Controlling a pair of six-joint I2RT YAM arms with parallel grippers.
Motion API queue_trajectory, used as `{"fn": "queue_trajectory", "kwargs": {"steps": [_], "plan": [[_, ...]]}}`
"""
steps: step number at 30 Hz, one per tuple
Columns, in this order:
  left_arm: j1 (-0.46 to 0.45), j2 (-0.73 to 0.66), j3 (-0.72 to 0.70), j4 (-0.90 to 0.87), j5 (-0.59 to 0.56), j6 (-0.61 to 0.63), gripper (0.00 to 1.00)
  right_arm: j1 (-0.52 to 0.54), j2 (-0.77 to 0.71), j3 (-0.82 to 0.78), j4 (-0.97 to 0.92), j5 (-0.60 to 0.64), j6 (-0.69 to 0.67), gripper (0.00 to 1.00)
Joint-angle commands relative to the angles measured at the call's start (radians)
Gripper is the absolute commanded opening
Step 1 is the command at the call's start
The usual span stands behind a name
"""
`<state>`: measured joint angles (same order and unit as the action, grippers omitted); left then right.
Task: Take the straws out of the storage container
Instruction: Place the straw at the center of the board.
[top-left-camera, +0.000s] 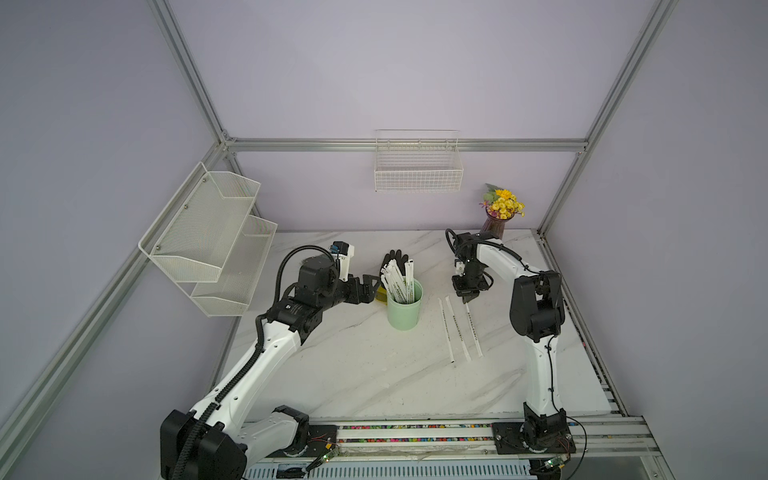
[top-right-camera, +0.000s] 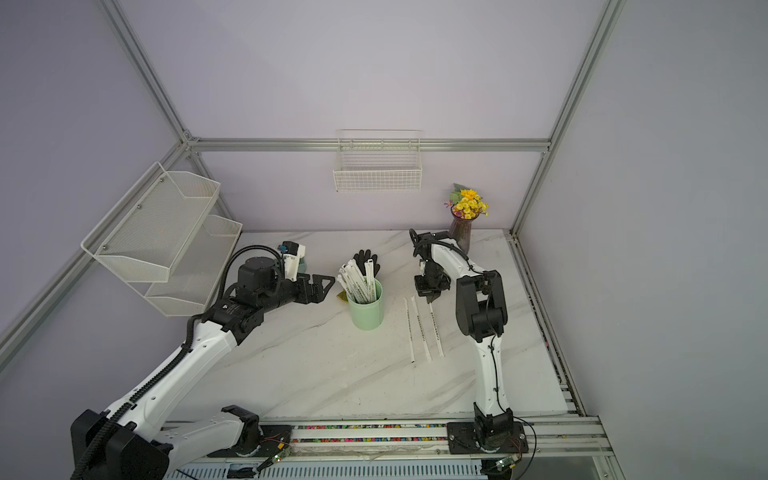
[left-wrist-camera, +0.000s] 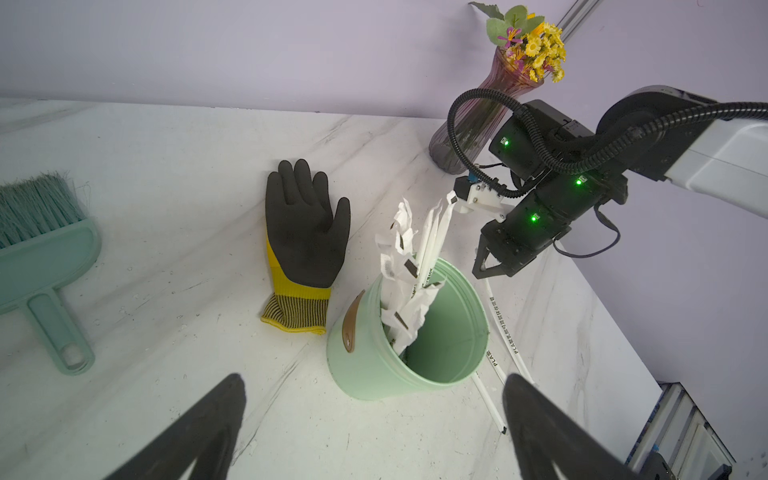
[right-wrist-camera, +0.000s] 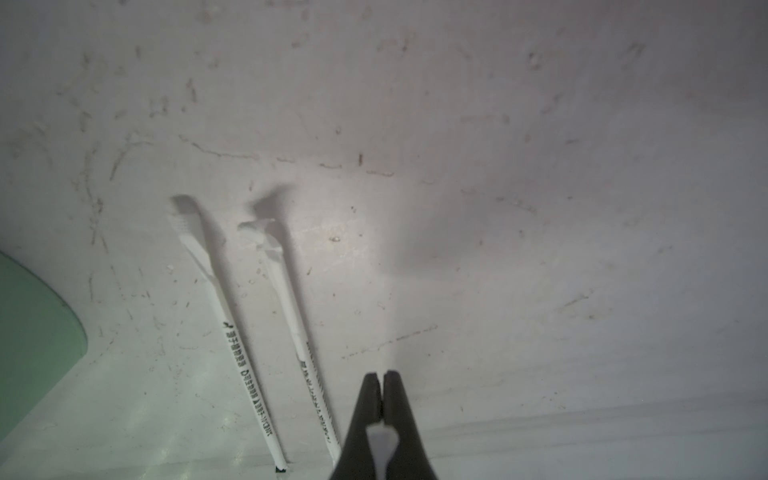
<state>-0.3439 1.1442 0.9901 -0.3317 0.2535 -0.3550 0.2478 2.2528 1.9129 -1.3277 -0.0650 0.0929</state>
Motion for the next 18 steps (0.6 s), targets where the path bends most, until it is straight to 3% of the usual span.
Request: {"fn": "queue_trajectory", "kwargs": {"steps": [1, 18], "plan": [[-0.004, 0.000, 0.000, 0.023, -0.003, 0.018, 0.96, -0.011, 0.024, 0.003, 0.041, -0.020, 0.000, 0.01], [-0.004, 0.000, 0.004, 0.019, -0.001, 0.020, 0.96, -0.038, 0.056, -0.044, 0.097, -0.047, 0.008, 0.14]]}}
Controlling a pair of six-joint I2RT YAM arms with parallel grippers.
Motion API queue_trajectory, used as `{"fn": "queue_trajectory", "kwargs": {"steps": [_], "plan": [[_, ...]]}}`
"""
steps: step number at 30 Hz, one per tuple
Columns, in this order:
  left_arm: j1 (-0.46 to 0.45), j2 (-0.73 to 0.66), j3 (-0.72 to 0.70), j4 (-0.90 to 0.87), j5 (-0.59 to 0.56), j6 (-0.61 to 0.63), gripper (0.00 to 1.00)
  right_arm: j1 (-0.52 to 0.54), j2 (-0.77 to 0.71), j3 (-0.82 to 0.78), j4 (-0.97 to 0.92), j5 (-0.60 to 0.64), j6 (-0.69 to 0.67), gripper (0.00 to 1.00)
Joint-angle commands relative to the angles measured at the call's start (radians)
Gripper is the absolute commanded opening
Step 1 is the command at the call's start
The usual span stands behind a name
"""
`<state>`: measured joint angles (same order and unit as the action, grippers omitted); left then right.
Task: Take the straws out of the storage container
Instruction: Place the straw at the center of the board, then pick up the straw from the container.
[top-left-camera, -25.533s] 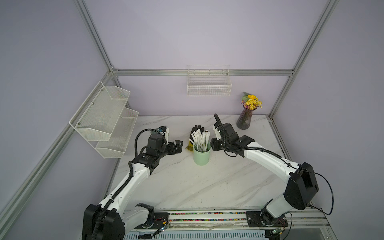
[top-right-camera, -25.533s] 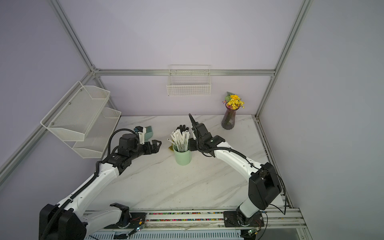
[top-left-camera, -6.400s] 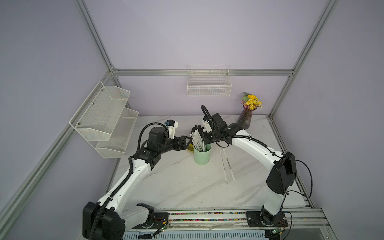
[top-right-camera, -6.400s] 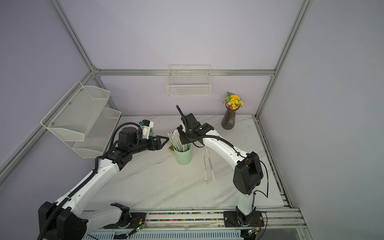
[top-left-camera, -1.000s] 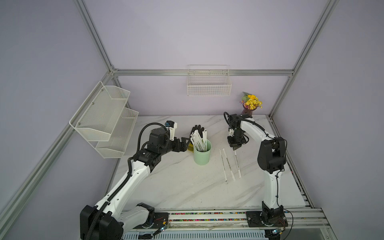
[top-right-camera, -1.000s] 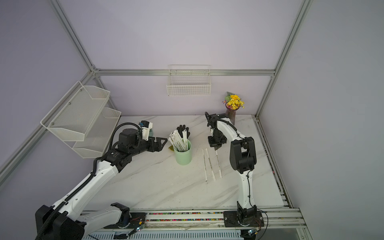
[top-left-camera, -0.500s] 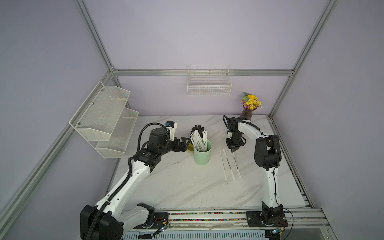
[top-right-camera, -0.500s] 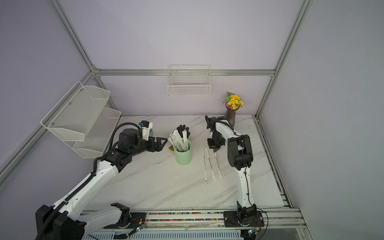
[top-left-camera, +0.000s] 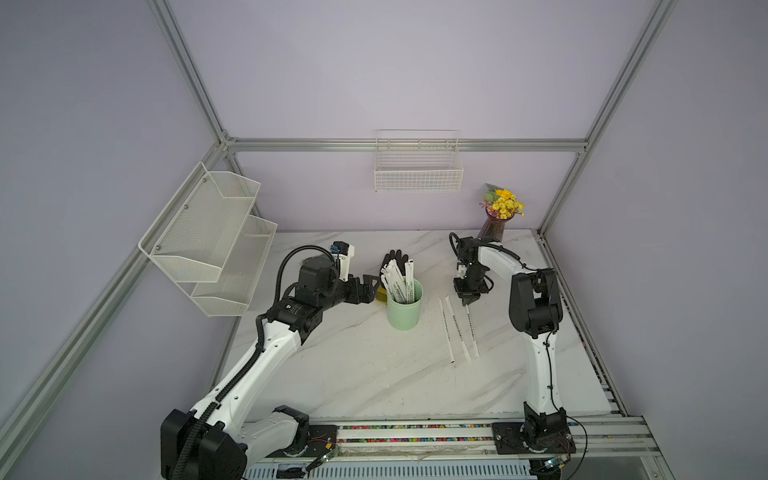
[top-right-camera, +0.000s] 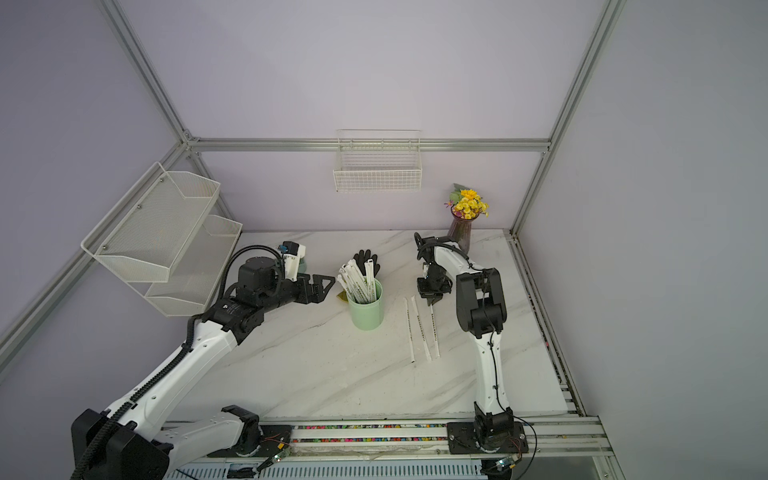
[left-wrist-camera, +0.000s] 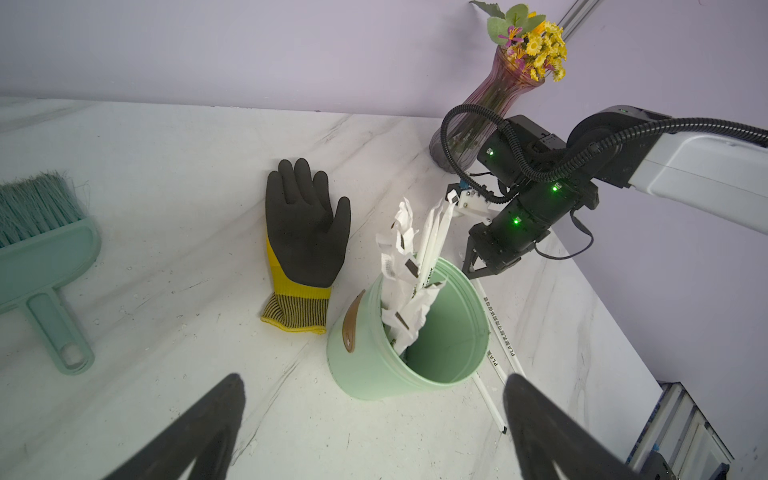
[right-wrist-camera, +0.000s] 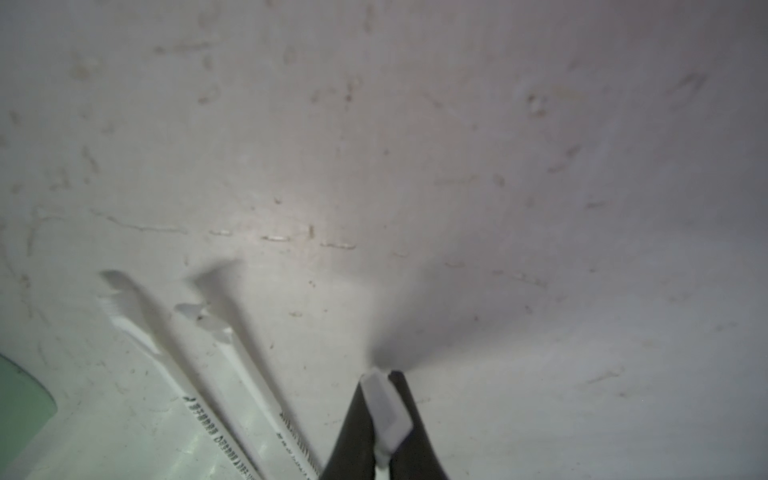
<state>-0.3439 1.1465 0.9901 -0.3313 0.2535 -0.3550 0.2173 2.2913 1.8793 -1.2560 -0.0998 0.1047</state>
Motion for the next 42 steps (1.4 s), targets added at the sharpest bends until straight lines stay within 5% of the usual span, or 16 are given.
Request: {"fn": "queue_trajectory", "kwargs": {"steps": [1, 14, 28, 42], "plan": [[-0.005, -0.002, 0.004, 0.019, -0.001, 0.020, 0.96, -0.006, 0.017, -0.013, 0.025, -0.015, -0.003, 0.14], [-0.004, -0.016, 0.002, 0.006, -0.007, 0.022, 0.96, -0.011, -0.083, -0.051, 0.086, 0.005, 0.045, 0.23], [-0.004, -0.036, -0.007, 0.016, -0.028, 0.011, 0.96, 0.135, -0.777, -0.538, 0.704, -0.050, 0.184, 0.23], [-0.004, -0.050, -0.016, 0.017, -0.020, 0.001, 0.96, 0.314, -0.586, -0.374, 0.718, -0.048, 0.133, 0.23]]}}
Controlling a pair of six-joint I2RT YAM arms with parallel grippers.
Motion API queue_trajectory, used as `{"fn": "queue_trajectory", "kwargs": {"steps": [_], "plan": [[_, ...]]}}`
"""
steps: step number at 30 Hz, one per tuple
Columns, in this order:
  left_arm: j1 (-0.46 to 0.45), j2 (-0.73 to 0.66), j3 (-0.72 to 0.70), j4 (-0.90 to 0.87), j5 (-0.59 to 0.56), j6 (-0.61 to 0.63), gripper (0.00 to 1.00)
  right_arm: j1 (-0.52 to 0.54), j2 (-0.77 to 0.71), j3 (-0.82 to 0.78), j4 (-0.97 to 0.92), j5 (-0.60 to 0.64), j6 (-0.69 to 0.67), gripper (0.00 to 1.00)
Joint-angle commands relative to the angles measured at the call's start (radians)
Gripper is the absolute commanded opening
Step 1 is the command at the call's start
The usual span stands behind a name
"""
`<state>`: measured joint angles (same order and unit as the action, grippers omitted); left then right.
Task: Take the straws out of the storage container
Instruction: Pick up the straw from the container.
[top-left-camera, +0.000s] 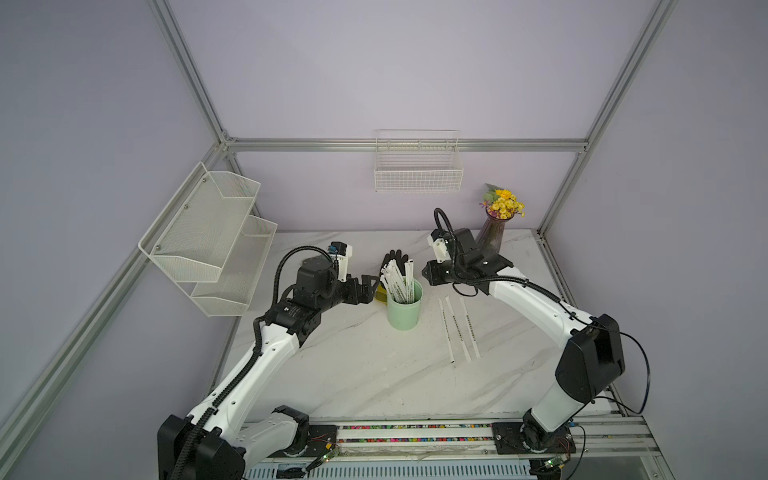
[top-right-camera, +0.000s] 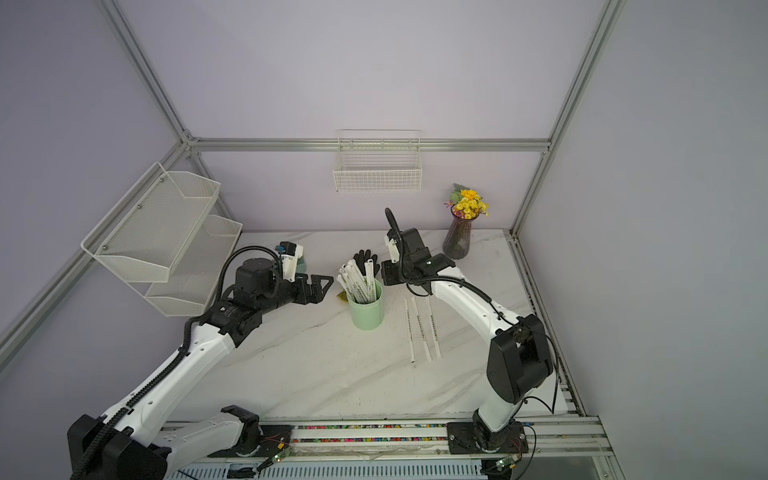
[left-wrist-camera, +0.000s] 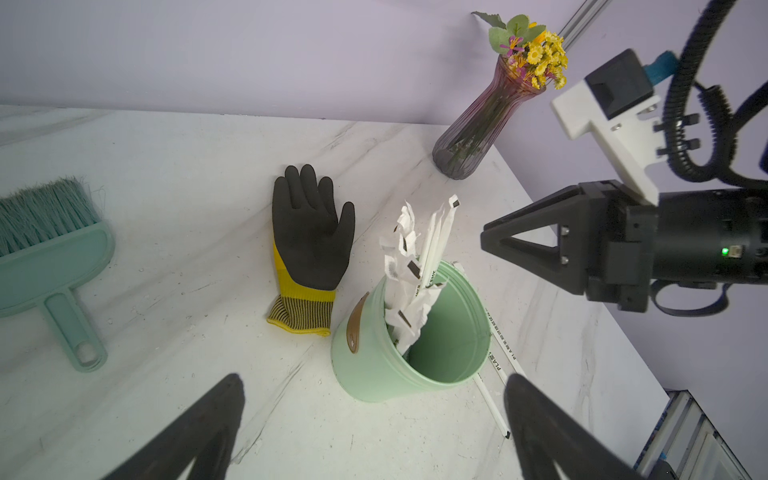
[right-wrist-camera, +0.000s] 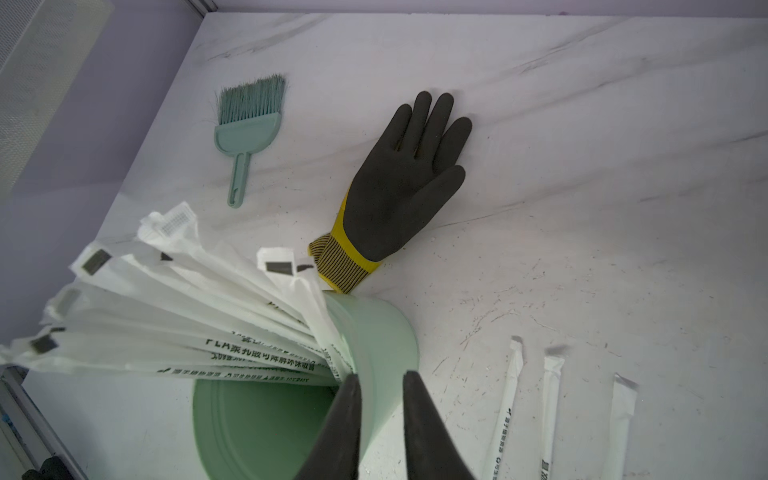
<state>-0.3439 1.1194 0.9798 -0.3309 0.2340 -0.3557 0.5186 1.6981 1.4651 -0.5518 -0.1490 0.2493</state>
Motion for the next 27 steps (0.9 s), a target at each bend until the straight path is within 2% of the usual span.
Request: {"fn": "queue_trajectory", "kwargs": {"steps": [1, 10, 22, 27], "plan": [[-0.004, -0.024, -0.006, 0.015, 0.001, 0.003, 0.96, 0.017, 0.018, 0.051, 0.009, -0.002, -0.011, 0.23], [-0.004, -0.024, -0.013, 0.020, 0.001, 0.004, 0.97, 0.057, 0.065, 0.094, -0.014, 0.003, -0.011, 0.22], [-0.004, -0.018, -0.013, 0.019, 0.003, 0.010, 0.97, 0.060, 0.122, 0.150, -0.044, 0.015, -0.007, 0.22], [-0.004, -0.017, -0.013, 0.021, 0.003, 0.012, 0.97, 0.061, 0.127, 0.156, -0.048, 0.020, -0.005, 0.18]]}}
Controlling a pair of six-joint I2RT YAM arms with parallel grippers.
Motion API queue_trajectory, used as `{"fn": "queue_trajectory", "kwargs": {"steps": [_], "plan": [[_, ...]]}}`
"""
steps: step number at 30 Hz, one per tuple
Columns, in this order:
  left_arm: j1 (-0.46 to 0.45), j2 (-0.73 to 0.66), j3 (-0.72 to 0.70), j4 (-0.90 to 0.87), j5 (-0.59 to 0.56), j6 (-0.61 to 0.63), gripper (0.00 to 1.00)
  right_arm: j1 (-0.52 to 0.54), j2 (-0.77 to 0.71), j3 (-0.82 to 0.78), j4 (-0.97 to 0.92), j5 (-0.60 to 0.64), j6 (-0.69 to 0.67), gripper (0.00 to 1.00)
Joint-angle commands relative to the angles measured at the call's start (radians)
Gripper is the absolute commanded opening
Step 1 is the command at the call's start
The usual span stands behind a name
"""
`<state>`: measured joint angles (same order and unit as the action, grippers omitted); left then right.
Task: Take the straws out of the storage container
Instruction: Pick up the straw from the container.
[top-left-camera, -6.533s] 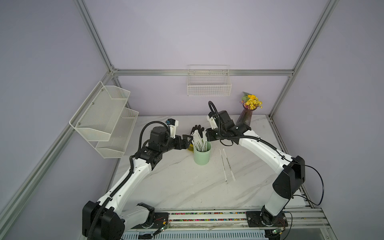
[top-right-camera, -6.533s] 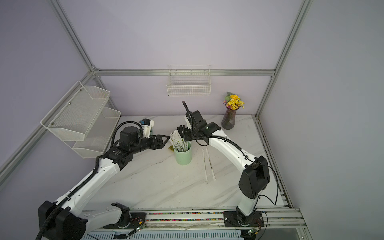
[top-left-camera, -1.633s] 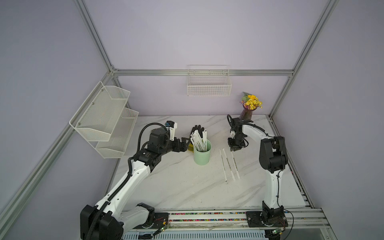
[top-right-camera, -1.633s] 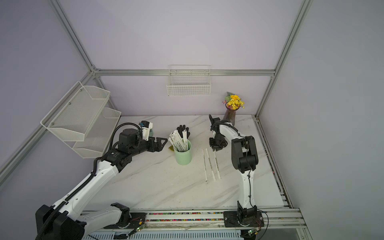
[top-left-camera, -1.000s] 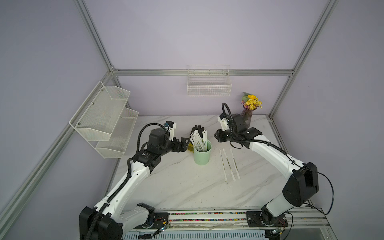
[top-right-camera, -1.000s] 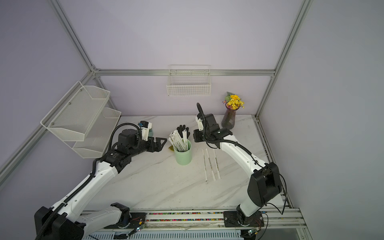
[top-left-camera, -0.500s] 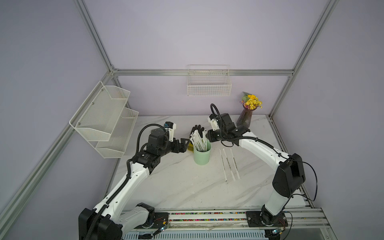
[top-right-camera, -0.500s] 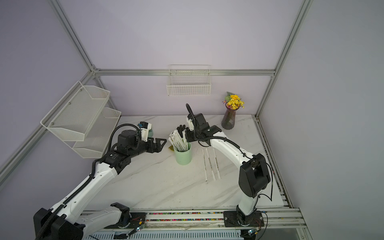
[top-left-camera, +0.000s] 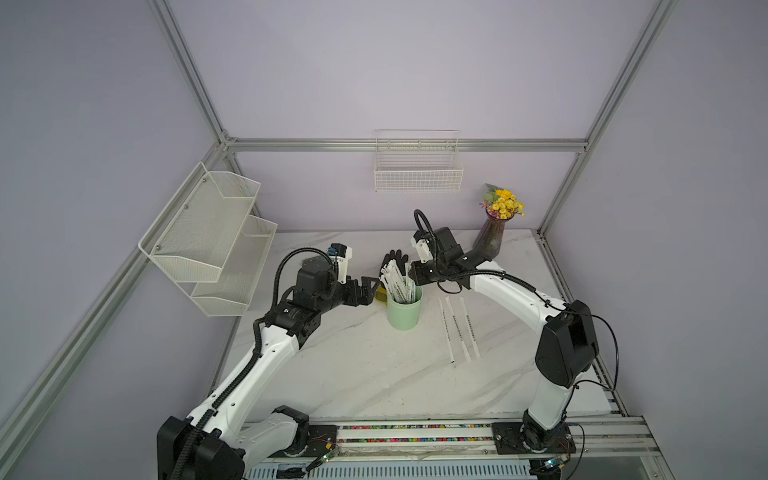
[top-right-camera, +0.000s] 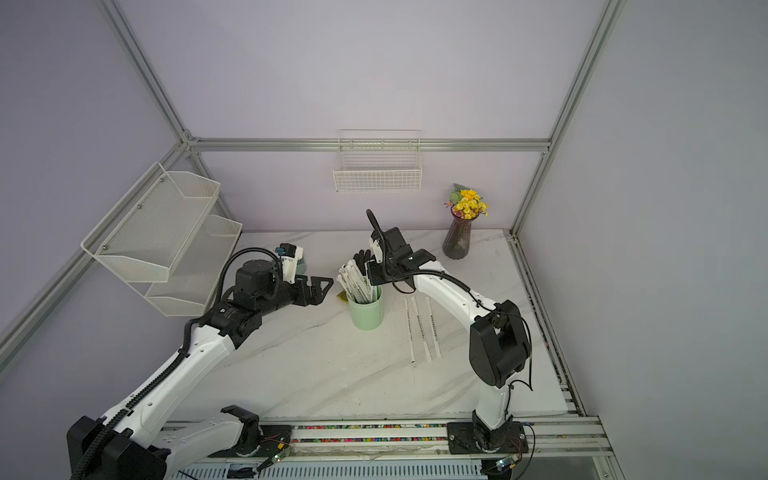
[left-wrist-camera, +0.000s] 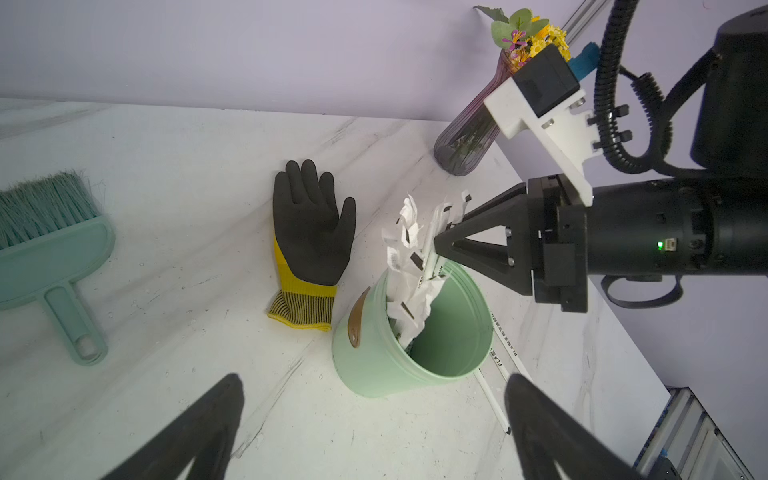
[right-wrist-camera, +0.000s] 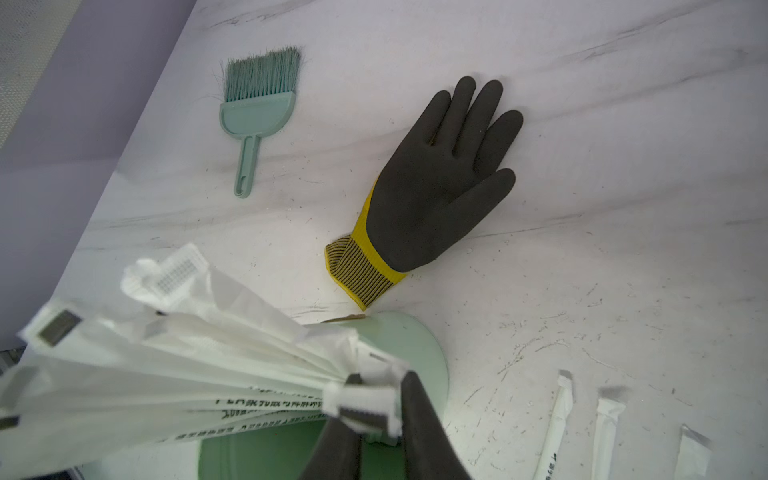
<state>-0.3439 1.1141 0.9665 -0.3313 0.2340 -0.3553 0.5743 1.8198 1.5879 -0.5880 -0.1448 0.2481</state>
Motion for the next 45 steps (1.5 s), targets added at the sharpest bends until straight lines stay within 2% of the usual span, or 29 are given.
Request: {"fn": "queue_trajectory", "kwargs": {"steps": [1, 15, 24, 45], "plan": [[-0.005, -0.010, 0.000, 0.021, 0.003, 0.011, 0.97, 0.006, 0.006, 0.035, -0.015, 0.015, -0.005, 0.18], [-0.004, -0.004, 0.002, 0.025, 0.007, 0.010, 0.97, 0.010, -0.027, 0.030, -0.042, 0.016, -0.003, 0.24], [-0.004, -0.005, 0.002, 0.025, 0.009, 0.009, 0.97, 0.011, -0.040, 0.028, -0.048, 0.017, 0.003, 0.11], [-0.004, -0.010, 0.004, 0.028, 0.010, 0.004, 0.97, 0.019, -0.094, 0.117, -0.139, 0.045, -0.013, 0.10]]}}
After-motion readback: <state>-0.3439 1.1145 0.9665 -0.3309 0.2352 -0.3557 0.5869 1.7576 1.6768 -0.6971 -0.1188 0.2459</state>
